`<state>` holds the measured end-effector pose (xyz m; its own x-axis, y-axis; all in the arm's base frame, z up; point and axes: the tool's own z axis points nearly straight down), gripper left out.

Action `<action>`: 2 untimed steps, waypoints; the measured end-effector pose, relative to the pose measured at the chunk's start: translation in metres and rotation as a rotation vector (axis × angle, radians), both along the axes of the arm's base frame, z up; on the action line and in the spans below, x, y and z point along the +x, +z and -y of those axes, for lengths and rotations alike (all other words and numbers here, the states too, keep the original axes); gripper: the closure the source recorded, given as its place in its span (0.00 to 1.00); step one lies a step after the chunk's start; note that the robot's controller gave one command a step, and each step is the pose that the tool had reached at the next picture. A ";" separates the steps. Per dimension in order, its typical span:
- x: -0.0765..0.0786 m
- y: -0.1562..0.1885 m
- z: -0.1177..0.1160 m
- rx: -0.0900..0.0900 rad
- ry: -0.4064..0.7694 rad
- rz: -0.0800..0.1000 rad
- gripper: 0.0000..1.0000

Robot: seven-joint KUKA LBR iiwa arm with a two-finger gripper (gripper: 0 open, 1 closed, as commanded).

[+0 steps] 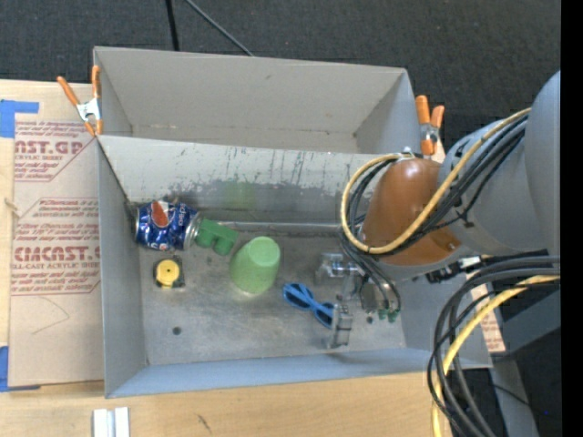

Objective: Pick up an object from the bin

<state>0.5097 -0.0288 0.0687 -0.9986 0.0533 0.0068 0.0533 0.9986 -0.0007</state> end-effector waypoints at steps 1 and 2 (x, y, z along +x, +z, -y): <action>0.002 0.005 -0.002 0.001 0.002 0.008 1.00; -0.020 0.158 -0.018 0.001 -0.006 0.016 1.00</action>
Offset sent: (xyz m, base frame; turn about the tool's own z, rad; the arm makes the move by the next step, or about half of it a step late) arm 0.0000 0.0000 0.0000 0.0000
